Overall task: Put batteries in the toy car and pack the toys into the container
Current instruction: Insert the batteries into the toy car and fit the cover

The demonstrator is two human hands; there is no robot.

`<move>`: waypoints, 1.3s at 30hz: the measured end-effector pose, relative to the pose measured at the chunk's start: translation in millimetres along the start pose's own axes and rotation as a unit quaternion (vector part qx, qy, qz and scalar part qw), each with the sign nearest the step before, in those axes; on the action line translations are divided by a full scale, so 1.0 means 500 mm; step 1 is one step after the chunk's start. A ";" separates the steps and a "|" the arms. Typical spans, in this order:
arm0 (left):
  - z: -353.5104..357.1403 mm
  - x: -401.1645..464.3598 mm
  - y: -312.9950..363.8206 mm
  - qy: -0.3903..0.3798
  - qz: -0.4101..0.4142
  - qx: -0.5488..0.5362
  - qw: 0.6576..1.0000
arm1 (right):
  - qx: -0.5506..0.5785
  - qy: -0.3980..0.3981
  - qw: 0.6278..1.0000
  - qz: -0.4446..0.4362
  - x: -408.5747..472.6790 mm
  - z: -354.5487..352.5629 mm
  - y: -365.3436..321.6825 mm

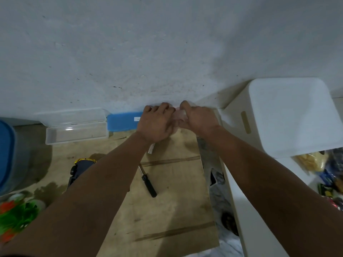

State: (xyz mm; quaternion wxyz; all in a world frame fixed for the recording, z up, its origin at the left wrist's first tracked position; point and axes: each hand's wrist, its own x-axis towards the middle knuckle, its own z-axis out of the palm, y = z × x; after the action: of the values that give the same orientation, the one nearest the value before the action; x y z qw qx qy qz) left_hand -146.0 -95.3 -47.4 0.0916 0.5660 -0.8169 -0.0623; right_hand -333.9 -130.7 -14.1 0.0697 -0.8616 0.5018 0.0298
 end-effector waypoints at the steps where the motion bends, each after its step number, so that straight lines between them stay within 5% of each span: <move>1: -0.005 -0.002 0.000 0.017 -0.007 -0.014 1.000 | 0.015 0.024 0.999 0.017 -0.002 0.000 0.001; 6: -0.025 0.014 -0.003 0.030 -0.046 -0.070 0.996 | 0.074 0.097 0.992 0.016 -0.022 0.007 0.002; 11: -0.031 0.020 -0.001 0.045 -0.070 -0.097 0.992 | 0.048 -0.030 0.997 -0.055 -0.013 0.044 -0.009; 15: -0.028 0.025 0.004 0.049 -0.083 -0.097 0.991 | -0.003 -0.046 0.995 -0.091 0.022 0.082 -0.022; 23: -0.029 0.017 0.005 0.072 -0.079 -0.120 0.987 | 0.026 0.044 0.991 -0.121 0.002 0.101 -0.025; 27: -0.027 0.016 0.004 0.044 -0.091 -0.129 0.987 | 0.089 0.179 0.979 -0.044 -0.052 0.098 -0.006; 29: -0.023 0.017 0.004 0.037 -0.095 -0.123 0.987 | 0.124 0.186 0.975 0.022 -0.083 0.100 -0.003; 35: -0.015 0.016 0.005 0.055 -0.097 -0.099 0.989 | 0.225 0.026 0.940 0.255 -0.142 0.133 -0.047; 39: -0.018 0.018 0.009 0.044 -0.102 -0.106 0.988 | 0.245 0.006 0.932 0.268 -0.151 0.145 -0.056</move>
State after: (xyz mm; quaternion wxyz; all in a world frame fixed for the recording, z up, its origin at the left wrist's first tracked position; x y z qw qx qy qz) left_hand -151.0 -101.9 -37.0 0.1801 0.6354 -0.7391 -0.1326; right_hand -345.4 -41.0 -74.3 0.2646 -0.6516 0.7062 -0.0817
